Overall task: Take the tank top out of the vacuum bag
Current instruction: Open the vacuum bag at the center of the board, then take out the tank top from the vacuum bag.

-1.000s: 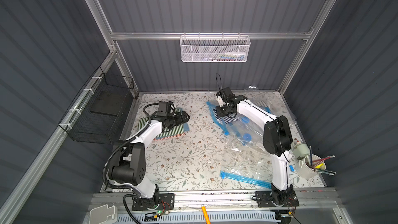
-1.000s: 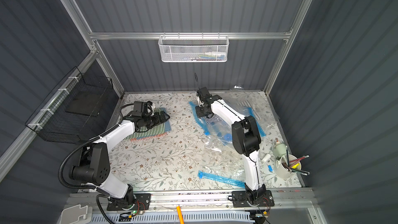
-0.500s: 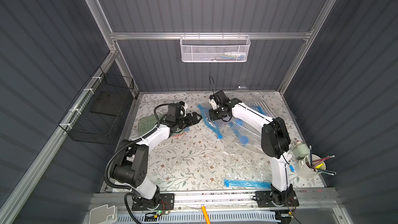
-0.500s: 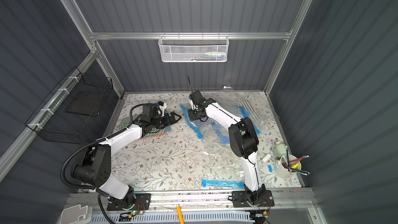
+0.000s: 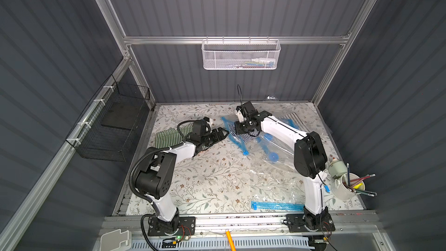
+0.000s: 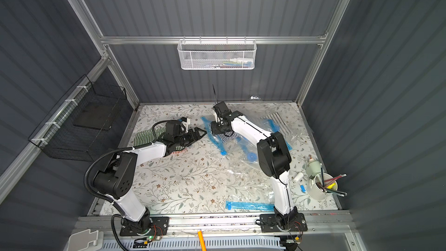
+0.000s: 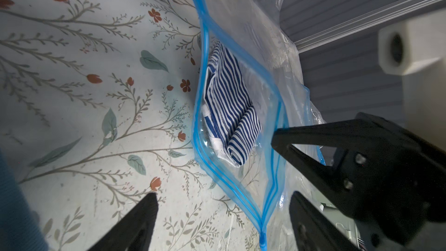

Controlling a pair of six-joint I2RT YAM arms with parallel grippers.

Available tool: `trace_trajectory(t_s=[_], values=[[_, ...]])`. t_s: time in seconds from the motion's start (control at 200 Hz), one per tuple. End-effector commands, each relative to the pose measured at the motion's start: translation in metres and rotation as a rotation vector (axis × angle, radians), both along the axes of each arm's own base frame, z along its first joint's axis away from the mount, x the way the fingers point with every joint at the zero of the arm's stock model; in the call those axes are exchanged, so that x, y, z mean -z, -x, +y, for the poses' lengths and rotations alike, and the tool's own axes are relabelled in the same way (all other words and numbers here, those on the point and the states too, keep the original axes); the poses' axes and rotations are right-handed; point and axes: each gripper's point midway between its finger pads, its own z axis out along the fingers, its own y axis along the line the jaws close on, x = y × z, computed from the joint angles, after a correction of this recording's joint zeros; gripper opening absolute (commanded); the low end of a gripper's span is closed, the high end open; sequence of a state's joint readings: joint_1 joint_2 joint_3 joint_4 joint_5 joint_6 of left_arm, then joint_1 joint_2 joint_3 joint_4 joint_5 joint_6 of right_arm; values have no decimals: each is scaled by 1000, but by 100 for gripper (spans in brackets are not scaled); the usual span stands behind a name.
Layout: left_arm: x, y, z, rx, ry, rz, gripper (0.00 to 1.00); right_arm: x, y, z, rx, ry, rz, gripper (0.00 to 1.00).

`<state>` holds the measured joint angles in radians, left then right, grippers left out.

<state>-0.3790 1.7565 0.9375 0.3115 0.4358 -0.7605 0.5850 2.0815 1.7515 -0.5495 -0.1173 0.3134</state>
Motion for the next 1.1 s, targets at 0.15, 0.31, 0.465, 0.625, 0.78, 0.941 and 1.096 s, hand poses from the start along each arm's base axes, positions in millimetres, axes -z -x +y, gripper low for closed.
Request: trace_trajectory(t_s=[0.15, 0.31, 0.465, 0.625, 0.78, 0.941, 1.096], values=[[14, -7, -12, 24, 36, 29, 88, -19, 0, -1, 6, -4, -46, 0], [17, -12, -18, 30, 59, 42, 88, -21, 4, 2, 0, -38, -41, 0], [13, -16, -18, 23, 63, 31, 87, -19, 5, 3, 1, -50, -38, 0], [9, -17, -20, 17, 91, 35, 84, -19, 6, 2, 4, -46, -39, 0], [-5, -19, -25, 14, 127, 17, 83, -18, 7, 3, 1, -52, -35, 0], [-10, -19, -31, 30, 163, 36, 81, -17, 6, 3, 1, -42, -37, 0], [-12, -18, -36, 31, 169, 30, 79, -17, 6, 4, 1, -44, -38, 0]])
